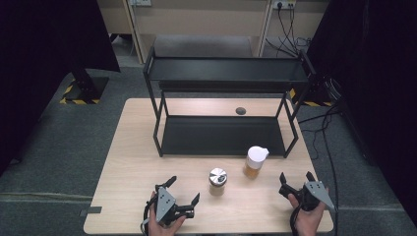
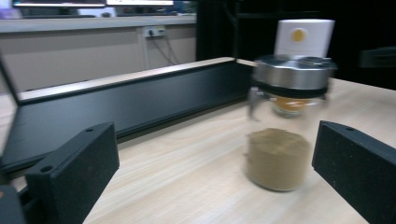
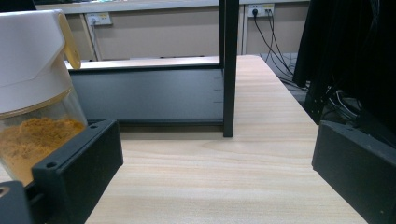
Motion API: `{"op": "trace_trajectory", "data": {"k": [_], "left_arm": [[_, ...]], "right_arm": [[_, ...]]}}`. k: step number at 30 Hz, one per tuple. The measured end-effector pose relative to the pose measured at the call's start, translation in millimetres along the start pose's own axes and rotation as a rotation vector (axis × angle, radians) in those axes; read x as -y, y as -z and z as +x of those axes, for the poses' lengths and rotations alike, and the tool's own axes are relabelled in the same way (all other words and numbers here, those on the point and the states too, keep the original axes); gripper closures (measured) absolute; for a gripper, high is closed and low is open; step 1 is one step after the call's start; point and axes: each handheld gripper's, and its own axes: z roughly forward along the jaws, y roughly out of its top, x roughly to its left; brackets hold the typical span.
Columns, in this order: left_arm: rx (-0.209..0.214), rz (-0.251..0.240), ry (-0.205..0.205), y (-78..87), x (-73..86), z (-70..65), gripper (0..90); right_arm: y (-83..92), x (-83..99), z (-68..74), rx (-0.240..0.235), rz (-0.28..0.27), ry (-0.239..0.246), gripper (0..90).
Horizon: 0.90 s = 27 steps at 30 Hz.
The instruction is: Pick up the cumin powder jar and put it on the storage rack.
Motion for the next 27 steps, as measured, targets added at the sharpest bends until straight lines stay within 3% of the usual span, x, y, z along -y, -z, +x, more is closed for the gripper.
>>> {"op": "trace_trajectory", "data": {"k": [3, 8, 13, 23, 27], "left_arm": [[0.046, 0.010, -0.009, -3.6, -2.5, -1.7, 0.0], [0.078, 0.014, -0.020, -8.6, -6.0, -2.7, 0.0], [0.125, 0.054, -0.040, -22.2, -10.3, -6.6, 0.0], [0.102, 0.073, -0.056, -42.8, -15.6, -15.1, 0.0], [0.093, 0.082, -0.044, -48.7, -15.6, -17.2, 0.0]], "right_arm": [[0.2, 0.3, 0.0, 0.001, -0.002, -0.003, 1.8], [-0.2, -0.5, -0.3, -0.002, 0.003, 0.000, 1.8], [-0.6, -1.0, 0.3, -0.003, 0.006, 0.008, 1.8], [-0.8, -1.4, 0.6, -0.005, 0.008, 0.020, 1.7], [-1.0, -1.3, 0.7, -0.006, 0.007, 0.026, 1.7]]}}
